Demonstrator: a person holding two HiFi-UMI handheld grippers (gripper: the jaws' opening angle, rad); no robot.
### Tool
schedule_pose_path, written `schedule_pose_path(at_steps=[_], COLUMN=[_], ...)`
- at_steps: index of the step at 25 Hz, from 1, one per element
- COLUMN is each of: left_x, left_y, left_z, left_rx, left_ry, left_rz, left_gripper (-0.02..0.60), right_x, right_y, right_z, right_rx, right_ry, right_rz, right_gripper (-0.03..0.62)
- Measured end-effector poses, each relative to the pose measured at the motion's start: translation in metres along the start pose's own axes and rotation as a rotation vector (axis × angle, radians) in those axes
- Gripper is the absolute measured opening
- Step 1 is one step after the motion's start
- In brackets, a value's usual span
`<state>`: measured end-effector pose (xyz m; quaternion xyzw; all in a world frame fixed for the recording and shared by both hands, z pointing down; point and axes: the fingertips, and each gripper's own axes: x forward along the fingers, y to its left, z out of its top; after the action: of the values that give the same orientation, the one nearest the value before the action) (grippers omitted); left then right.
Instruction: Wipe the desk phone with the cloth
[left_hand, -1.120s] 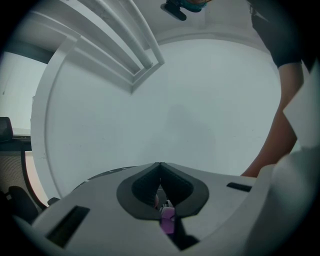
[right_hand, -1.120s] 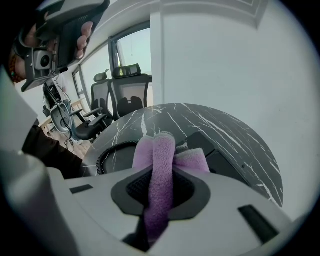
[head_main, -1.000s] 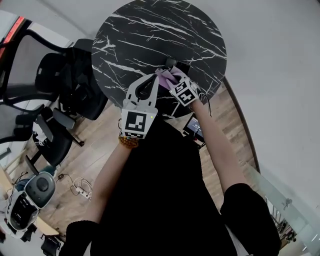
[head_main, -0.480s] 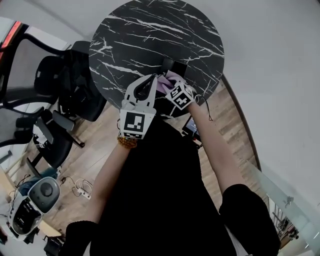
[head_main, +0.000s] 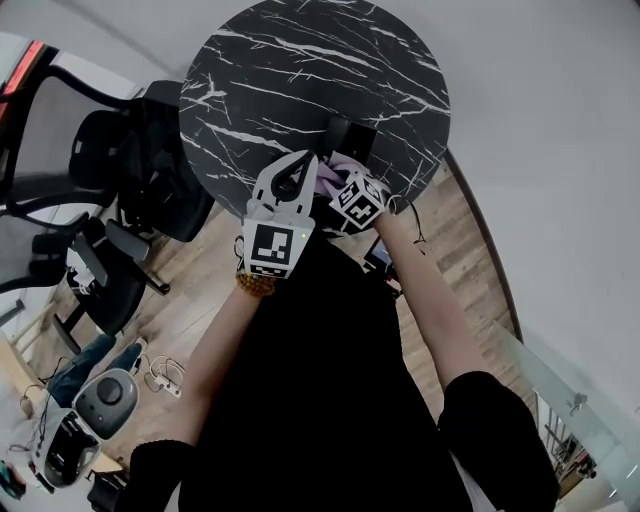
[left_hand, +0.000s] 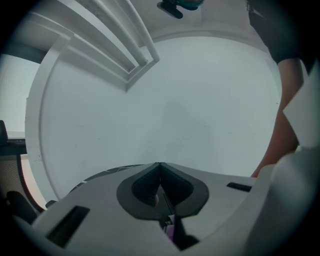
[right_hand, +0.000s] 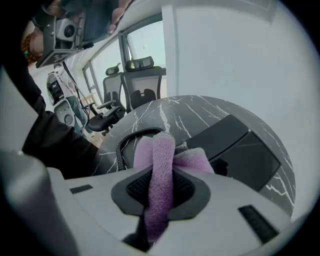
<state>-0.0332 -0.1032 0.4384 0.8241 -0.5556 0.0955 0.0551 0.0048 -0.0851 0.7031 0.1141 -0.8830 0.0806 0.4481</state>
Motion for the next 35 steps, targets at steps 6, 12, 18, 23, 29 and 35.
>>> schedule_pose_path(at_steps=[6,12,18,23,29,35], left_x=[-0.001,-0.001,0.0,-0.003,-0.004,-0.007], left_y=[-0.005,-0.007,-0.012,-0.014,-0.015,-0.014], left_z=[-0.003,-0.003,-0.003,-0.004,-0.002,-0.005], left_rx=[0.01,0.023,0.028,0.038,0.041,0.022], left_ry=[0.011,0.018,0.017,0.024,0.01,0.005], left_rz=[-0.019,-0.036,-0.05,-0.055,-0.053,-0.053], left_gripper=[0.014,0.014,0.014,0.014,0.014,0.014], right_x=[0.001,0.004,0.006,0.009,0.004,-0.019], right_y=[0.008,0.013,0.023,0.031,0.039,0.013], right_z=[-0.004,-0.008,-0.011,-0.017,-0.022,0.005], right_rx=[0.005,0.021,0.015,0.006,0.033,0.008], right_ry=[0.017,0.031,0.036,0.052,0.09,-0.005], right_rz=[0.015,0.044,0.055,0.078,0.182,0.157], right_gripper=[0.058,0.058,0.058,0.058,0.059,0.06])
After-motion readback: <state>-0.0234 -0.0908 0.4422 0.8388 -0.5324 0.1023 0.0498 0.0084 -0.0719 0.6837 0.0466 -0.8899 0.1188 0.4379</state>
